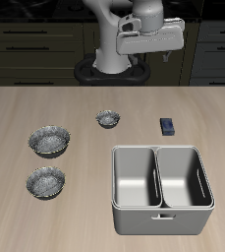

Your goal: Place the cream cheese in the middle-sized bowl

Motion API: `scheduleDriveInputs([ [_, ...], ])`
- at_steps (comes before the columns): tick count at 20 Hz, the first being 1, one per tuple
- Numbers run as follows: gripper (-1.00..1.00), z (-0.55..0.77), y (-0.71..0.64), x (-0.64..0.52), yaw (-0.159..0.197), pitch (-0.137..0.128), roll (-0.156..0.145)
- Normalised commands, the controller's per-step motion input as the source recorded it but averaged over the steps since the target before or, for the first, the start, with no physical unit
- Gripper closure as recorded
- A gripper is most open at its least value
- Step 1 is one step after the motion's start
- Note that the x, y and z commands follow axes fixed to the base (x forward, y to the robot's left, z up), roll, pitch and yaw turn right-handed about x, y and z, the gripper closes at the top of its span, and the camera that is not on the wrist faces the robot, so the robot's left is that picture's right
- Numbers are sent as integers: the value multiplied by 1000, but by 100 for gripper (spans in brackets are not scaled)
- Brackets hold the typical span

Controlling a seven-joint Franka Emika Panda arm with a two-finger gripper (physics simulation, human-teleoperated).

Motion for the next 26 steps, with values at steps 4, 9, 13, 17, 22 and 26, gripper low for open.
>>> scheduleDriveInputs([
  [4, -100, 0, 214, -47, 12, -46, -38],
  [9, -100, -130, 203, -31, -13, 1, -7],
  [13, -100, -240, 37, 60, 21, 11, -27],
  [17, -100, -380, 56, 125, -1, 54, -34],
  [22, -100, -313, 84, 59, 1, 21, -29],
  [26, -100, -377, 84, 35, 17, 13, -40],
])
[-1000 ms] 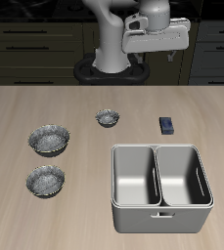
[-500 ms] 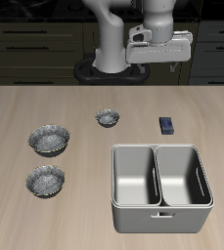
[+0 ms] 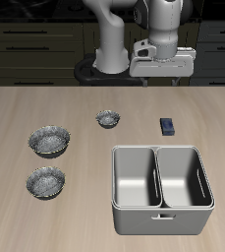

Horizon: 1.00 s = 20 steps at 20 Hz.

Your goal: Place the cream cheese in the middle-sized bowl

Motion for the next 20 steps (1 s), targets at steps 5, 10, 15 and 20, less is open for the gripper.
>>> scheduleDriveInputs([
  [5, -100, -249, 62, -37, 23, -2, -14],
  [10, -100, -181, -12, -12, 19, -39, -36],
  [15, -100, -331, 38, -42, 2, 42, 6],
  [20, -100, -292, 18, -13, 2, 35, -11],
])
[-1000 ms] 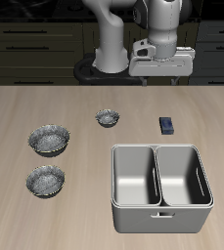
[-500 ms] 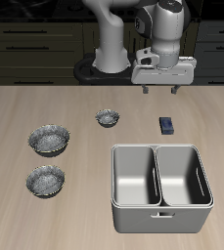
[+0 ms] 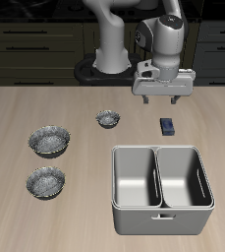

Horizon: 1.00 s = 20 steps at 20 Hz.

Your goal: Place the cream cheese in the middle-sized bowl

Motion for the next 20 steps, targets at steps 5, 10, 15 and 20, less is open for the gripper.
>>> scheduleDriveInputs([
  [5, -100, -297, 124, -63, 14, 33, 14],
  [10, -100, -227, 84, -40, 11, 31, -2],
  [15, -100, -222, 81, -40, 11, 35, 1],
  [20, -100, -198, 52, -71, 14, 19, -21],
])
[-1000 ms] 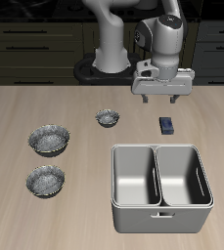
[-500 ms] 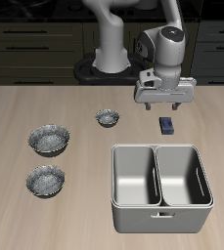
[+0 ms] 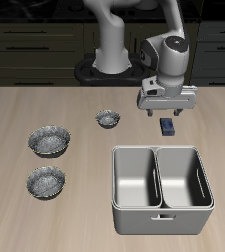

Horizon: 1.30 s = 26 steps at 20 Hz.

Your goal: Place the cream cheese in the middle-sized bowl

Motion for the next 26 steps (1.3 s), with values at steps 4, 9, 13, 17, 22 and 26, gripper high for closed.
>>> scheduleDriveInputs([
  [4, -100, -209, 49, -54, 51, -4, 3],
  [9, -100, -174, 2, -2, 24, 30, 3],
  [13, -100, -275, -47, 1, 28, 41, 21],
  [17, 100, -387, 113, -112, -4, 84, 88],
  [22, 100, -128, 80, -120, -13, 29, 40],
  [26, 100, 38, -5, -23, 4, -11, 13],
])
